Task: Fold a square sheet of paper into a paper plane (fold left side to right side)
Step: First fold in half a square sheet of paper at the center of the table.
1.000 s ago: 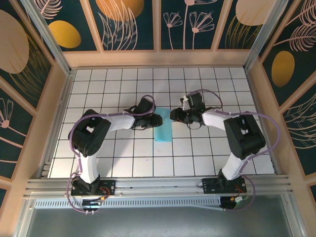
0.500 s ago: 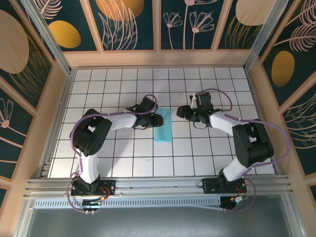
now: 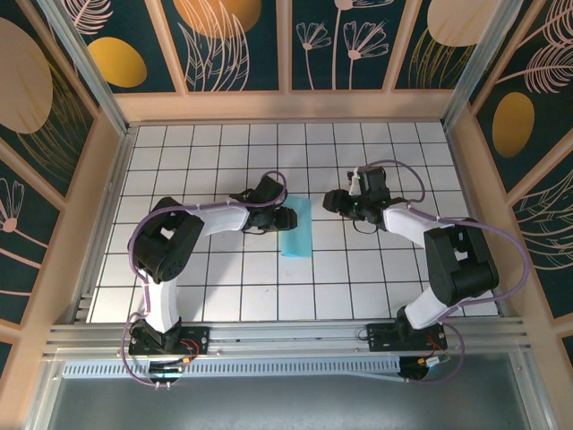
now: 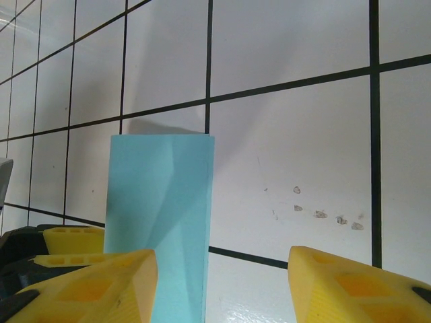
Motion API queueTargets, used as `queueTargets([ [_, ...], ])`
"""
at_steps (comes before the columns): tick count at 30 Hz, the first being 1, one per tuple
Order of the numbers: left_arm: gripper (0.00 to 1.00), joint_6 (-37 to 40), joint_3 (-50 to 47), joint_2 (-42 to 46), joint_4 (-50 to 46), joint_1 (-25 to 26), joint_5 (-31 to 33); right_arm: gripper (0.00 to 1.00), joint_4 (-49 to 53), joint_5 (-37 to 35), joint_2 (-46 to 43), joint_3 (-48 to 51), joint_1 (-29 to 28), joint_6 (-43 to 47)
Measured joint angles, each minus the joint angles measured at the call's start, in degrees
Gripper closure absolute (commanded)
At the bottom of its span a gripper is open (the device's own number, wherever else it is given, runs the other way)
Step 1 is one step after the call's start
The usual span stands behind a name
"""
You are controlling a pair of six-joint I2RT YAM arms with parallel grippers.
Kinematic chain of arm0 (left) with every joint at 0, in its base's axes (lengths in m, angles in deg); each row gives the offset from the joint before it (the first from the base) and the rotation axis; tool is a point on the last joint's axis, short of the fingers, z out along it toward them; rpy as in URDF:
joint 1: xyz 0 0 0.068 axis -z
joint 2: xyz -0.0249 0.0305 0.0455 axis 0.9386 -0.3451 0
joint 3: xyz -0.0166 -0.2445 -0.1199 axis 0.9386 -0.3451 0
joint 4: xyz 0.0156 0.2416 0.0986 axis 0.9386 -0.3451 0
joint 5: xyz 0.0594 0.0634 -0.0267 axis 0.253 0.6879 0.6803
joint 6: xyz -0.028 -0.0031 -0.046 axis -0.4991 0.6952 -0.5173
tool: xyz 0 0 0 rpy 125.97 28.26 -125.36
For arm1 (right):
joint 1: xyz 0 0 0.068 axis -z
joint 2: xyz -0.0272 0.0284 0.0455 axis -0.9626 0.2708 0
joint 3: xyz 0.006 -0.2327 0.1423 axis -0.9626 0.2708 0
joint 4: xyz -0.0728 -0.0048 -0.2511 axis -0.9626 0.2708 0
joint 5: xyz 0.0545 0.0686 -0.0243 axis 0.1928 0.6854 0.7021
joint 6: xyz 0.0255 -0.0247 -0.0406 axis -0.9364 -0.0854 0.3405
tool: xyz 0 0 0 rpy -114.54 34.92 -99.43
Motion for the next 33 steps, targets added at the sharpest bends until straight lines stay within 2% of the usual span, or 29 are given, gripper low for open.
queueTargets([
  [33,0.52,0.94,1.05,-0.39,-1.49,0.9,2.05,0.45,-0.79,0.24,-0.22,1.55,0.31,-0.02],
])
